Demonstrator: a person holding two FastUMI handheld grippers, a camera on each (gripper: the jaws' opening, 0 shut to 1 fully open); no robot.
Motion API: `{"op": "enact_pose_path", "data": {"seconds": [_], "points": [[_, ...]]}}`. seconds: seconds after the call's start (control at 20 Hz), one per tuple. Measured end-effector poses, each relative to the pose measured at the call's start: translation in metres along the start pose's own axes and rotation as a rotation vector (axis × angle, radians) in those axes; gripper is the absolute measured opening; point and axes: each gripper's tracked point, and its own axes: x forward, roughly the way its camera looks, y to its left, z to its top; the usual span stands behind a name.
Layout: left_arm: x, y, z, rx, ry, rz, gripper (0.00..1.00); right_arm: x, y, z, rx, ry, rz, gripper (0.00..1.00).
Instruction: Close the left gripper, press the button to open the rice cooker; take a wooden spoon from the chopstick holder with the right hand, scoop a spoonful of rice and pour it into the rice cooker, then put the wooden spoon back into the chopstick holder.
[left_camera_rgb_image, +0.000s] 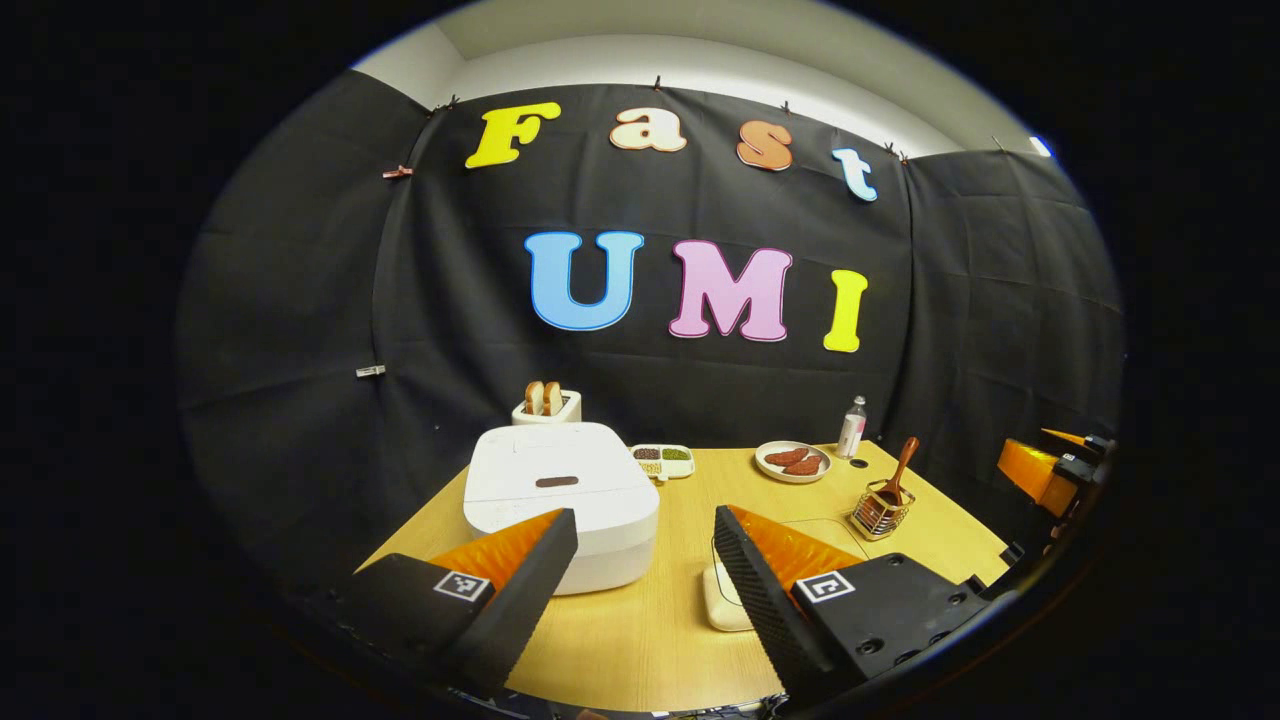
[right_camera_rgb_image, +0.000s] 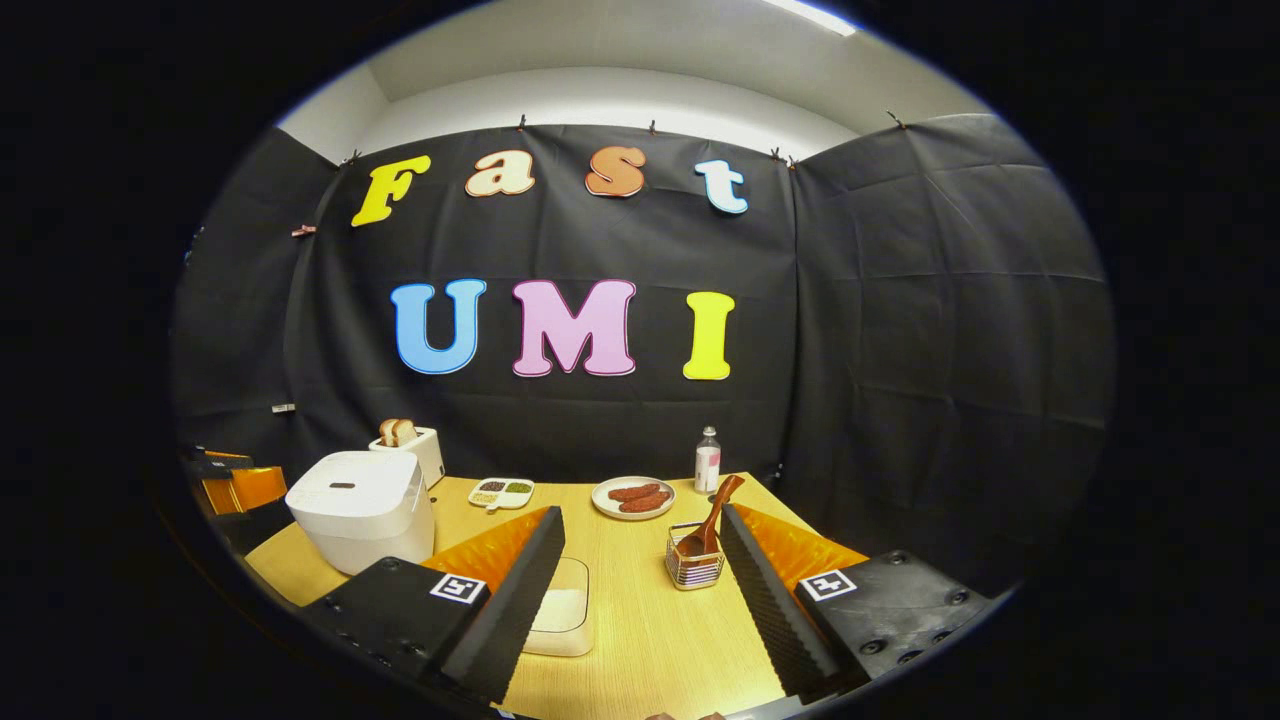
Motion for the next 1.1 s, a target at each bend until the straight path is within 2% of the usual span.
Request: {"op": "enact_pose_path", "data": {"seconds": [0.25, 0.45, 0.6, 0.7, 0.75, 1.0, 1.1], "points": [[0.022, 0.027, 0.016, 0.003, -0.018, 0.038, 0.95, 0.002, -0.006, -0.002, -0.003, 0.015, -0.018, 0.98], [0.051, 0.054, 0.033, -0.047, -0.013, 0.062, 0.85, 0.003, -0.015, -0.004, -0.005, 0.020, -0.049, 0.98], [0.076, 0.074, 0.038, -0.074, 0.008, 0.082, 0.63, 0.002, -0.019, -0.006, -0.005, 0.033, -0.069, 0.98], [0.095, 0.083, 0.036, -0.086, 0.037, 0.084, 0.52, 0.002, -0.023, -0.009, -0.015, 0.043, -0.085, 0.98], [0.104, 0.090, 0.036, -0.082, 0.046, 0.091, 0.49, 0.001, -0.023, -0.010, -0.017, 0.048, -0.091, 0.98], [0.147, 0.118, 0.030, -0.033, 0.094, 0.148, 0.14, -0.004, -0.029, -0.012, -0.020, 0.064, -0.127, 0.98], [0.163, 0.118, 0.024, -0.026, 0.120, 0.129, 0.08, -0.007, -0.034, -0.012, -0.026, 0.070, -0.143, 0.98]]}}
